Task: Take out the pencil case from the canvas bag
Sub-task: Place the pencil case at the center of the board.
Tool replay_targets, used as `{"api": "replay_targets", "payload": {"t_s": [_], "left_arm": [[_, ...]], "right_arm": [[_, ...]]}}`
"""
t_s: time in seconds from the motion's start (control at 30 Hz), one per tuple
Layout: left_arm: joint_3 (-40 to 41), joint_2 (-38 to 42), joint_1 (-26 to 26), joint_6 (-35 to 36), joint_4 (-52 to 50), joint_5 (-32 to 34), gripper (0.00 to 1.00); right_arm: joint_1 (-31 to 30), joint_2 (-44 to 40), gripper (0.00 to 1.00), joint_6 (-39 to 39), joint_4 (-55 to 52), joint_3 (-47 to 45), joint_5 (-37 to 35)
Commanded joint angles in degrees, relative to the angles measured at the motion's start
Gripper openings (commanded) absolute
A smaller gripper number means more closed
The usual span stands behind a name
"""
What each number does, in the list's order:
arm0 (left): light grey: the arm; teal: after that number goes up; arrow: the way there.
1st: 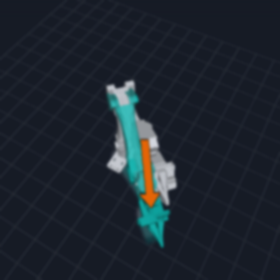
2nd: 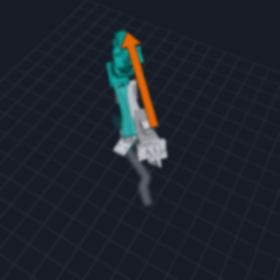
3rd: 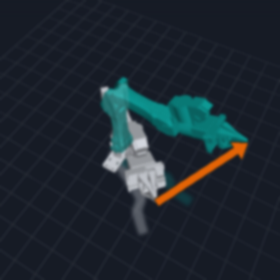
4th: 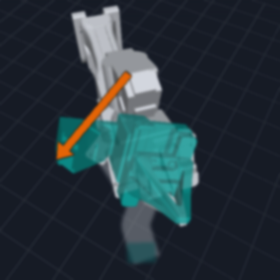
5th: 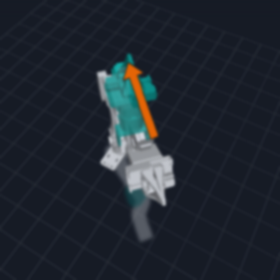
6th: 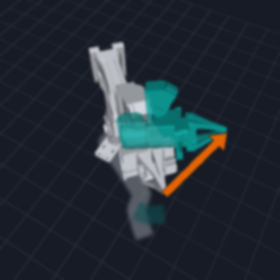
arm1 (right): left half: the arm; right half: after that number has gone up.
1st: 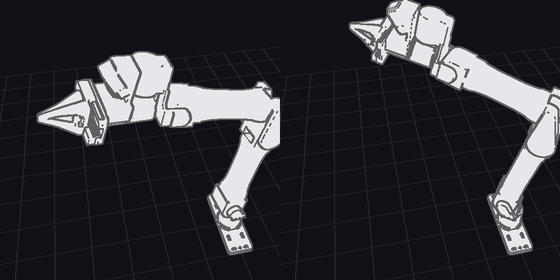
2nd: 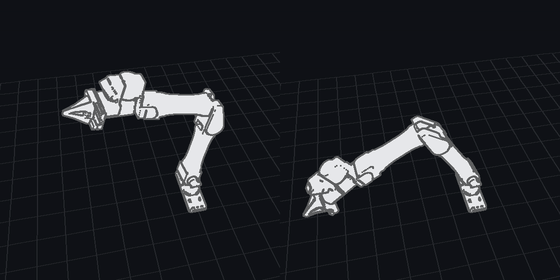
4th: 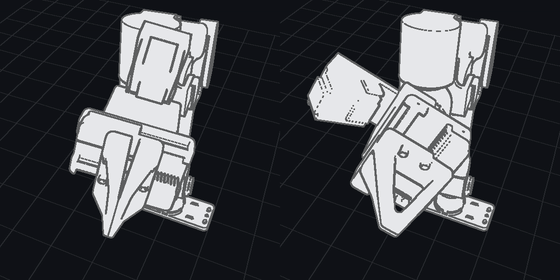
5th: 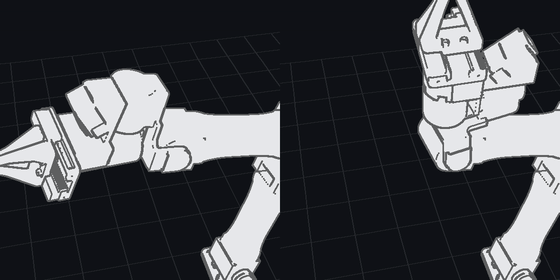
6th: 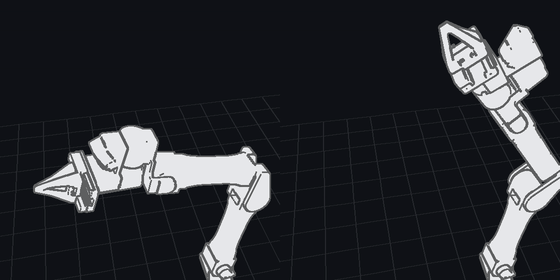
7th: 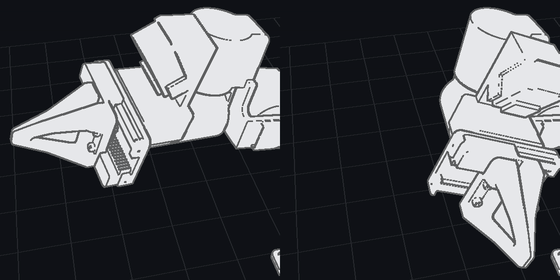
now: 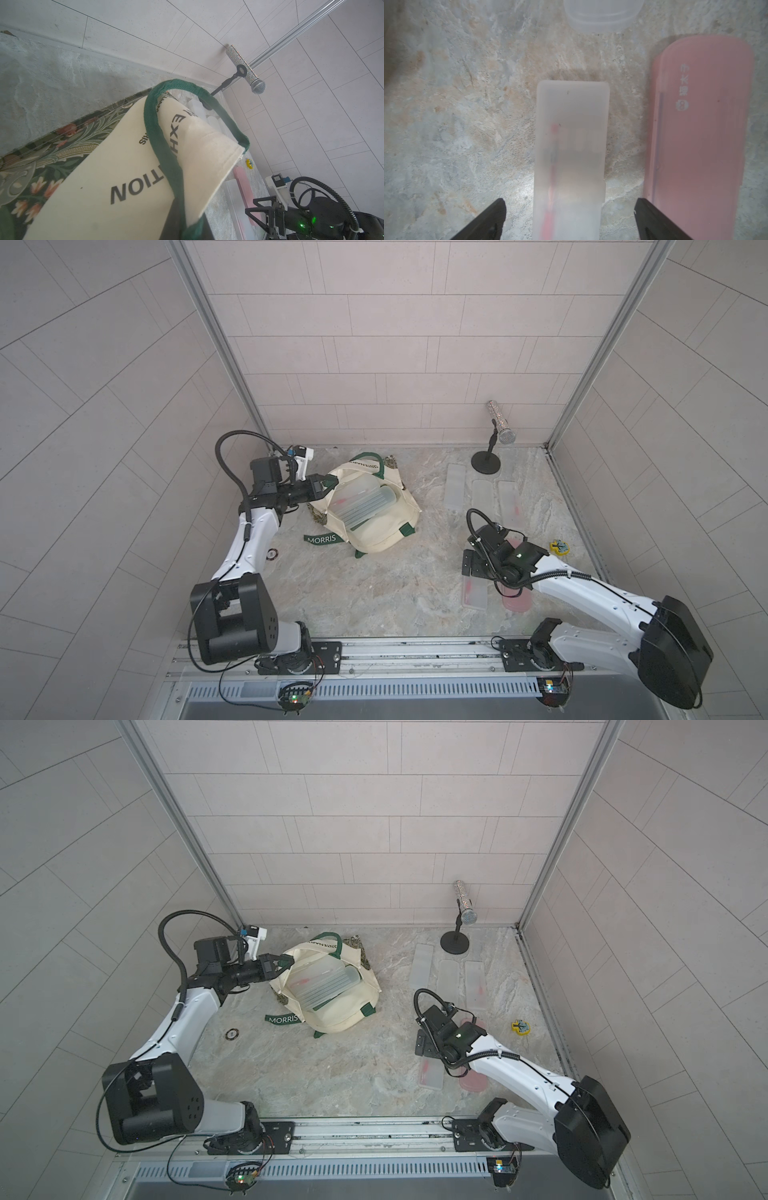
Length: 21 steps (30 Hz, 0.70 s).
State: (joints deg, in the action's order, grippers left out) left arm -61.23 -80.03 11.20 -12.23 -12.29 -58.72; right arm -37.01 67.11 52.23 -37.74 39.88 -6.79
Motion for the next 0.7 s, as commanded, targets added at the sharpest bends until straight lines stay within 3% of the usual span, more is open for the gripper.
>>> {"api": "replay_targets", "payload": {"t_s": [0.0, 0.43, 0.53, 0.67], "left_arm": [[0.3, 0.2, 0.5, 0.1, 2.7, -1.1, 0.00], [0.0, -0.8, 0.5, 1.3, 1.5, -0.6, 0.00], [0.0, -0.8, 0.5, 1.2, 1.5, -0.6, 0.00], [0.0, -0.9, 0.5, 1.2, 1.5, -0.7, 0.00]], "right_arm": [[-0.3, 2.8, 0.96, 1.8, -1.9, 1.8, -3.1], [-0.6, 13.5, 0.92, 3.1, 4.3, 1.7, 1.0], [-0.6, 14.6, 0.88, 3.1, 4.2, 1.8, 0.7], [0.0, 14.4, 0.73, 3.0, 3.4, 1.5, -0.6]]}}
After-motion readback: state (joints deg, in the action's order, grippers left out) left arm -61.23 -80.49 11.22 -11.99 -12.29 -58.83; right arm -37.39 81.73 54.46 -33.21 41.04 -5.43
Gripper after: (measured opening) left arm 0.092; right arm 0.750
